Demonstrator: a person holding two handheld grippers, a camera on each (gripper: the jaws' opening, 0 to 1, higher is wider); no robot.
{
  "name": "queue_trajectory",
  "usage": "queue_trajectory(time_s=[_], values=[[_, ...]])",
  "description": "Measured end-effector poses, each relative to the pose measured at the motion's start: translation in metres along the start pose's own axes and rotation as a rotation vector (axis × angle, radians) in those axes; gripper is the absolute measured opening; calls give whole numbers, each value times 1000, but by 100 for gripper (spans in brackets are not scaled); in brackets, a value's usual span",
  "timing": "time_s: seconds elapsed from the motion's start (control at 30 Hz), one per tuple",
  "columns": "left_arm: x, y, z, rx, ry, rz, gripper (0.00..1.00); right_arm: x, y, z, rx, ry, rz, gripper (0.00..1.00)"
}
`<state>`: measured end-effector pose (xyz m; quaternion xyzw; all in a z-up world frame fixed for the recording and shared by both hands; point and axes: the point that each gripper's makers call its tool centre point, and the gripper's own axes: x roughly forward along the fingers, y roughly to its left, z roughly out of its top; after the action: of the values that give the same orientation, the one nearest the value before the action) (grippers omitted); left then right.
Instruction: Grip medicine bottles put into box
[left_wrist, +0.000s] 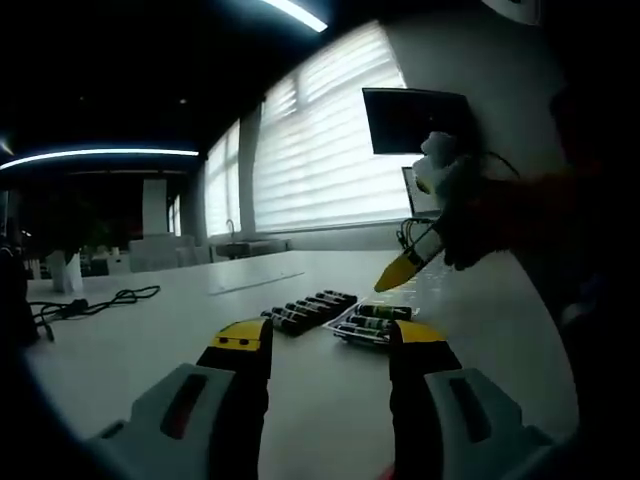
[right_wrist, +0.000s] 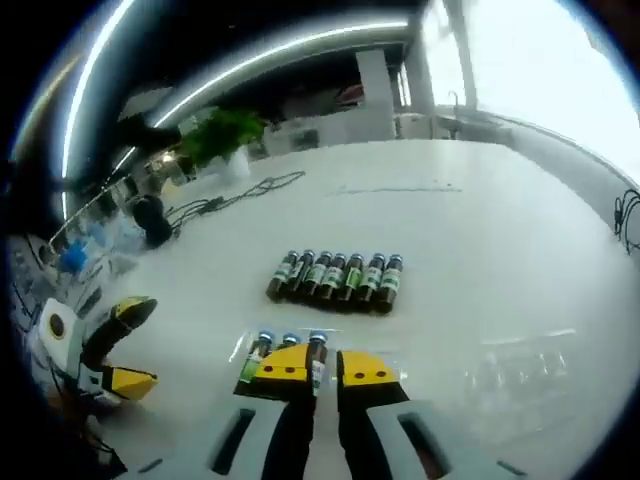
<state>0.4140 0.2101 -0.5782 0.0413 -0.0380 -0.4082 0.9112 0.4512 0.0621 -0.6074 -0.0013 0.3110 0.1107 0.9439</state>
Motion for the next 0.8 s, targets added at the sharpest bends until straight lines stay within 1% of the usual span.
queue_trajectory(time_s=[0.07,0.13,0.2,0.23,0.33,0.43,0.67,0.8], values=[[0,0,0,1,2,0,40,0,4,0,20,-15,3,0],[0,0,0,2,3,0,40,1,9,-1,13,-18,3,0],[0,-1,-1,3,4,-1,40,2,11,-4,-16,-14,-8,0],[0,-1,-1,3,5,-2,40,3,10,-7,-53,-4,-22,0],[0,-1,-1,5,6,-4,40,5,14,-12,-60,0,-15,0],[0,-1,-1,10,5,-3,40,5,12,-16,-72,11,-26,0],[0,-2,-1,12,8,-4,40,6,11,-14,-66,9,-14,0],[1,-2,-2,14,9,-3,40,6,12,-14,-95,11,-22,0]])
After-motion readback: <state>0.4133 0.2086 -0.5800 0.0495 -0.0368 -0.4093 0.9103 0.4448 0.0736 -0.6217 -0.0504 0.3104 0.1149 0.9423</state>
